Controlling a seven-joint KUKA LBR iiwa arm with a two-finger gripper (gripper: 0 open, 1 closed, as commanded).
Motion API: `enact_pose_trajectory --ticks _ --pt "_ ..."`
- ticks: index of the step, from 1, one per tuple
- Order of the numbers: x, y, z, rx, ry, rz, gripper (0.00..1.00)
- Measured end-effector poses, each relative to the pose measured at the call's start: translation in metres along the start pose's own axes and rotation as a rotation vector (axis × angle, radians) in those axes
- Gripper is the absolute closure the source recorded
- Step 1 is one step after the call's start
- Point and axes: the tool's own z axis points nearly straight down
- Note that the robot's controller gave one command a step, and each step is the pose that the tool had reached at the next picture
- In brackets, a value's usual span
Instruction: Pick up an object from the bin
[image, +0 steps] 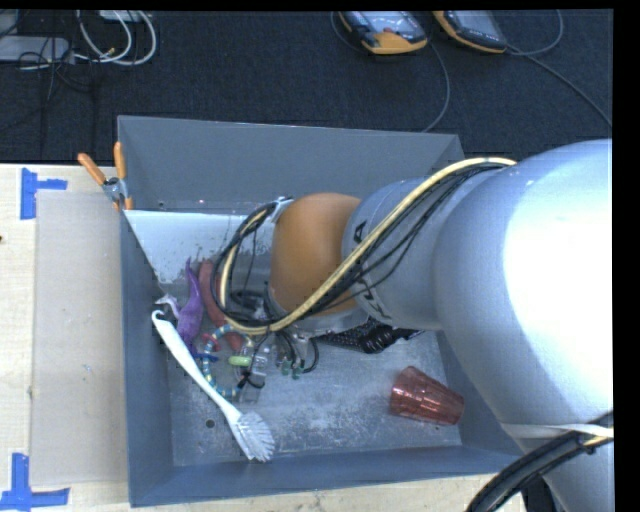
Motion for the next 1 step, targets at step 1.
enact_pose_trajectory --ticks 1 --pt "-0.0004 -0.0079 0.0071 0.003 0.002 0.039 0.0"
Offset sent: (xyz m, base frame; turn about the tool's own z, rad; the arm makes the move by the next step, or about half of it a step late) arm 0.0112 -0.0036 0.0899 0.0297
